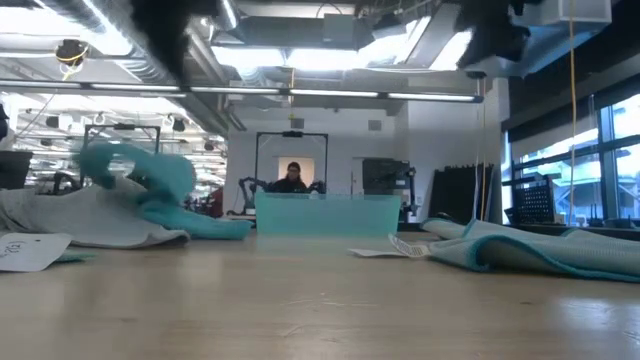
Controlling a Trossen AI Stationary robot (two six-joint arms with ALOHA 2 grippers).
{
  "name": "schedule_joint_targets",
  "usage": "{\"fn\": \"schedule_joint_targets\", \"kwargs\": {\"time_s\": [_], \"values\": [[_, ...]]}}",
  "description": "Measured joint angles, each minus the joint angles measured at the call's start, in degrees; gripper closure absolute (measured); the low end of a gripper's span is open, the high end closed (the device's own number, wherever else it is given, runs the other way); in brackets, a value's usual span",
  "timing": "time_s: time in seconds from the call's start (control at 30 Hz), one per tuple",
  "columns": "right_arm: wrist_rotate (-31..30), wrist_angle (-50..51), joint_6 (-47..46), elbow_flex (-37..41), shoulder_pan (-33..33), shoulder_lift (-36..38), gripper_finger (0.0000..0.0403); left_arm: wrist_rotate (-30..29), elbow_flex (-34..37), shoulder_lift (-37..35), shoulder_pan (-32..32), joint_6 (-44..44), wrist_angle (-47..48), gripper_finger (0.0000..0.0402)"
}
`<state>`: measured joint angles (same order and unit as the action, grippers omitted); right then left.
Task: Fold microfiber towels
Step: Fold the light blue towel
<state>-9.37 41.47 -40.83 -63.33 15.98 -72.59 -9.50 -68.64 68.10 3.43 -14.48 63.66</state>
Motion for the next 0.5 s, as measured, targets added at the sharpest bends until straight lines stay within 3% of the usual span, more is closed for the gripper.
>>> {"fn": "schedule_joint_targets", "kwargs": {"time_s": [0.13, 0.37, 0.5], "values": [[0.1, -3.1, 1.5, 0.0, 2.1, -4.0, 0.0167, 3.7, -0.7, 0.0, -2.5, 2.7, -12.9, 0.0316], [5.1, -7.0, -7.4, 0.0, 4.8, -13.3, 0.0167, 5.2, -0.7, 2.4, -7.5, 7.9, -25.6, 0.0316], [9.7, -4.4, -14.7, -0.7, 5.5, -15.5, 0.0168, 9.8, -0.7, 5.8, -10.1, 7.8, -33.1, 0.0316]]}}
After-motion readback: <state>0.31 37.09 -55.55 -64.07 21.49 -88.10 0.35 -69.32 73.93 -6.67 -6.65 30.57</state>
